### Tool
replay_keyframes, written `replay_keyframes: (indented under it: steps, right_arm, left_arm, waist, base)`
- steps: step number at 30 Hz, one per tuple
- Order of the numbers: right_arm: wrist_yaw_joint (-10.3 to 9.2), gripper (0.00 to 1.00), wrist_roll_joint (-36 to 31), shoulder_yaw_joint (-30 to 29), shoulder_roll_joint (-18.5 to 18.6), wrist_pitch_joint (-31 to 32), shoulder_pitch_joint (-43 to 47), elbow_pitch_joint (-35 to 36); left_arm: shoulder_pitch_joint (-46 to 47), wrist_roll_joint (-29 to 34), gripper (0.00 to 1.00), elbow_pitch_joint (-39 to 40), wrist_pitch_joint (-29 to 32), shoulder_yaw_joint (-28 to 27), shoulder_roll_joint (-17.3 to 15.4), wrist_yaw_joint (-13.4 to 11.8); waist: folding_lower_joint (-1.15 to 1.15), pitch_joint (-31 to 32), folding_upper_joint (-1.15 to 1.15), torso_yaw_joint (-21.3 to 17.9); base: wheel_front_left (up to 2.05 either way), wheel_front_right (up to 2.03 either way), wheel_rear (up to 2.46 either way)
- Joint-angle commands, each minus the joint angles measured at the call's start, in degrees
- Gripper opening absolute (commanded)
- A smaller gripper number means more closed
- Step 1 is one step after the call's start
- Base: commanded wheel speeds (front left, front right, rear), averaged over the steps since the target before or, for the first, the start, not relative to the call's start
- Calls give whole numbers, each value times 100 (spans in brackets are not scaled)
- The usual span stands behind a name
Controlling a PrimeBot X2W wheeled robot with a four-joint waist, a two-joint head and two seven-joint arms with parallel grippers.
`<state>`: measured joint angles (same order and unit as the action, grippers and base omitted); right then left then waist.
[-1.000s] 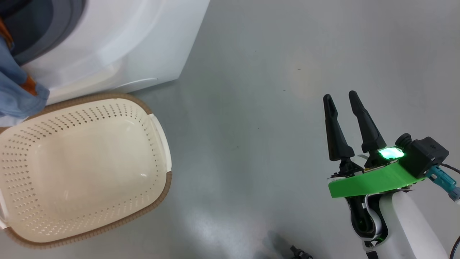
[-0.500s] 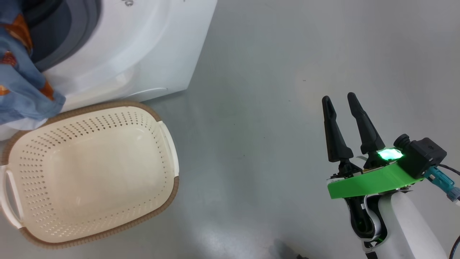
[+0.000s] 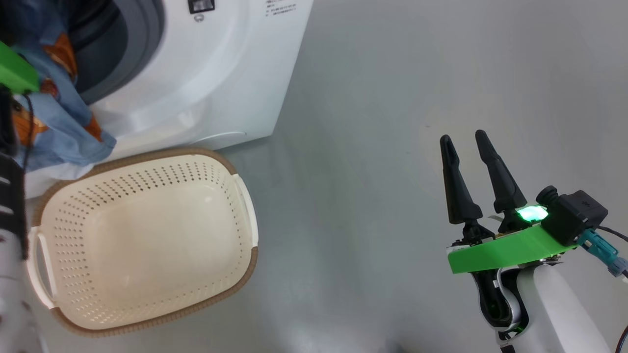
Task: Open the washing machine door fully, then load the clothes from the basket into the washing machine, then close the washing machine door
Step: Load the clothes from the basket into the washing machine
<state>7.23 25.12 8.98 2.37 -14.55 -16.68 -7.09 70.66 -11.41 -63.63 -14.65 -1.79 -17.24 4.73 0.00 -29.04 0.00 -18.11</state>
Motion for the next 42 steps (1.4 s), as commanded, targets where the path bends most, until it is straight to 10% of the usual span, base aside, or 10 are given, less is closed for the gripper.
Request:
replay_keyframes:
  steps: [1,42]
  right_arm:
    - [25,100,-49,74,51,-45,156,131]
    - [25,100,-255,-413,563,-45,1171,-77]
  left_arm:
    - [-195,-42,100,257,-32,-92,-182,-35]
    - [-5000,636,100,3802,-35,-801,1216,100]
  waist:
    - [0,88,0,57]
    - [0,1963,0,1149]
  base:
    - [0,0,0]
    - [0,0,0]
